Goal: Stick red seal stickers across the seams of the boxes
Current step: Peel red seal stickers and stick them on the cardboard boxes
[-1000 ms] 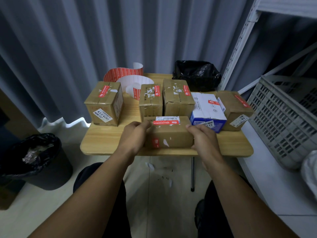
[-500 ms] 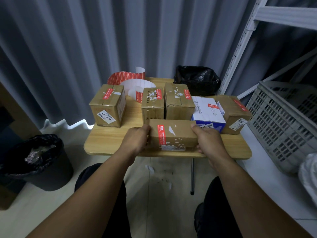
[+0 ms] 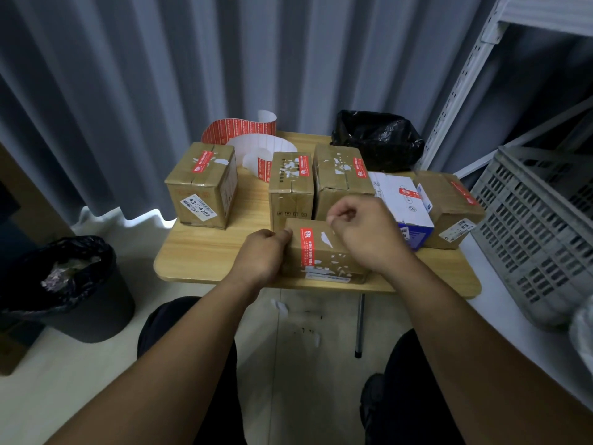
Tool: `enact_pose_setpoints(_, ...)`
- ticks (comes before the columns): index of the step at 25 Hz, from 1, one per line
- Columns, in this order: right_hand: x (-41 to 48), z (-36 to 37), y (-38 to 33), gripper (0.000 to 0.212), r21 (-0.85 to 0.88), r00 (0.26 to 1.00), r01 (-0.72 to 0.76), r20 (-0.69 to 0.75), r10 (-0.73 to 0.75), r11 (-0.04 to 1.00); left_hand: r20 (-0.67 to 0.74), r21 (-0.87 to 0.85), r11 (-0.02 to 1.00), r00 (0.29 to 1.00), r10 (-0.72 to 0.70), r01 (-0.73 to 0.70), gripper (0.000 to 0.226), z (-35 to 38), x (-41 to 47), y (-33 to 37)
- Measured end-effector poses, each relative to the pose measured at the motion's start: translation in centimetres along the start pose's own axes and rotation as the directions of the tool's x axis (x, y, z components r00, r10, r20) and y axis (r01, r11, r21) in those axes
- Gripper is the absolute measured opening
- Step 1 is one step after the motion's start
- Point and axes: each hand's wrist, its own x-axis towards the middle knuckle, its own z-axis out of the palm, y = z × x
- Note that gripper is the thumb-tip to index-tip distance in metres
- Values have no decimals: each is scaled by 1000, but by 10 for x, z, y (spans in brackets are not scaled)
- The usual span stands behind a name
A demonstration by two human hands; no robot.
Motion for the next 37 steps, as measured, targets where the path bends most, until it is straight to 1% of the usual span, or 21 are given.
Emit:
enact_pose_setpoints(1, 4, 2, -7, 14, -35, 993, -12, 121, 17, 999, 3, -1, 1000, 1000, 0, 0, 34, 0, 1, 0)
enact_pose_setpoints(2, 9, 4, -13, 18, -55, 976, -47, 210, 58, 997, 8, 3, 1000, 1000, 0, 0, 34, 0, 1, 1)
enact_pose_setpoints(3, 13, 6, -16, 19, -70, 959, -82, 265, 97, 994, 13, 11, 1000, 1000, 0, 0, 34, 0, 1, 1)
enact_pose_setpoints(7, 24, 6, -17, 20, -84, 929, -143, 333, 164, 986, 12, 24, 999, 1000, 22, -23, 36, 1, 1, 1)
enact_pose_setpoints(12, 34, 9, -17, 15, -60, 908, -235, 343, 241, 970, 24, 6, 1000, 1000, 1, -1, 35, 1, -1, 3)
enact_pose_setpoints(17, 34, 12, -21, 13, -87, 901, -239, 353, 254, 967, 44, -14, 1000, 999, -10, 10, 33, 0, -1, 4)
enact_pose_setpoints(19, 33, 11, -21, 13, -51, 895, -258, 364, 259, 965, 44, -11, 1000, 999, -9, 9, 33, 0, -1, 3)
enact_pose_setpoints(21, 33, 8, -20, 13, 13, 901, -286, 345, 264, 958, 50, -7, 1000, 999, -3, 3, 32, 0, -1, 2)
enact_pose_setpoints(23, 32, 8, -17, 14, 21, 908, -272, 336, 250, 962, 48, 2, 1000, 999, 5, -5, 31, 0, 0, 1)
enact_pose_setpoints(26, 30, 11, -16, 13, -23, 912, -230, 343, 224, 973, 50, -2, 1000, 999, 7, -7, 32, 0, 2, 0)
enact_pose_setpoints(31, 30, 13, -17, 12, -65, 921, -202, 326, 213, 977, 58, -17, 1000, 998, 6, -5, 33, 1, 3, -2)
enact_pose_setpoints(33, 31, 14, -18, 10, -76, 921, -214, 317, 227, 974, 51, -22, 1000, 999, 8, -7, 33, 1, 4, -2)
enact_pose_setpoints(35, 33, 14, -18, 9, -48, 916, -249, 313, 251, 967, 46, -11, 1000, 999, 8, -8, 35, 1, 4, -2)
enact_pose_setpoints(37, 32, 13, -17, 8, -40, 920, -250, 301, 250, 968, 46, -4, 1000, 999, 4, -4, 38, 1, 4, -3)
